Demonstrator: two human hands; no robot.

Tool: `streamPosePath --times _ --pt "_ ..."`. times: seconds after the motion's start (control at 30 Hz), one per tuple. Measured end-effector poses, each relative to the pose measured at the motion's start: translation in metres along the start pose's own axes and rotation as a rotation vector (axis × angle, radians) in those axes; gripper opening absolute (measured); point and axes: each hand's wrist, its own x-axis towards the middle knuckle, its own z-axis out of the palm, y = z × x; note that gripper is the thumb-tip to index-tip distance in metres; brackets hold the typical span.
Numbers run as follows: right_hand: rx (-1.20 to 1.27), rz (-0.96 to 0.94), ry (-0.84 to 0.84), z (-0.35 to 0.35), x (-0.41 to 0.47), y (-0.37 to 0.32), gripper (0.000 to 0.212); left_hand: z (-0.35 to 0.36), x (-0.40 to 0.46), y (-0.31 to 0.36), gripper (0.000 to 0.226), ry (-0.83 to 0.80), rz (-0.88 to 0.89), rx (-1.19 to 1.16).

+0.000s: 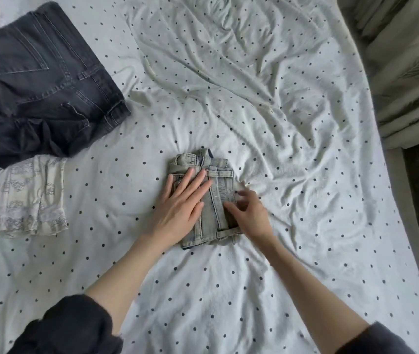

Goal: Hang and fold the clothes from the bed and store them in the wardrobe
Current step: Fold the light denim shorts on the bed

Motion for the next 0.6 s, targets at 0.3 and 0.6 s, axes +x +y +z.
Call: streamPosePath --times 0.3,0.6 --pt "0.32 0.365 -0.454 -0.035 0.045 -0.021 0.022 -0.018 -0.017 0.0 0.029 0.118 -0.918 -1.058" --pt "0.208 0.27 -0.582 -0.032 0.015 -0.048 0.032 -0.039 -0.042 -0.012 0.013 -0.023 -0.955 -1.363"
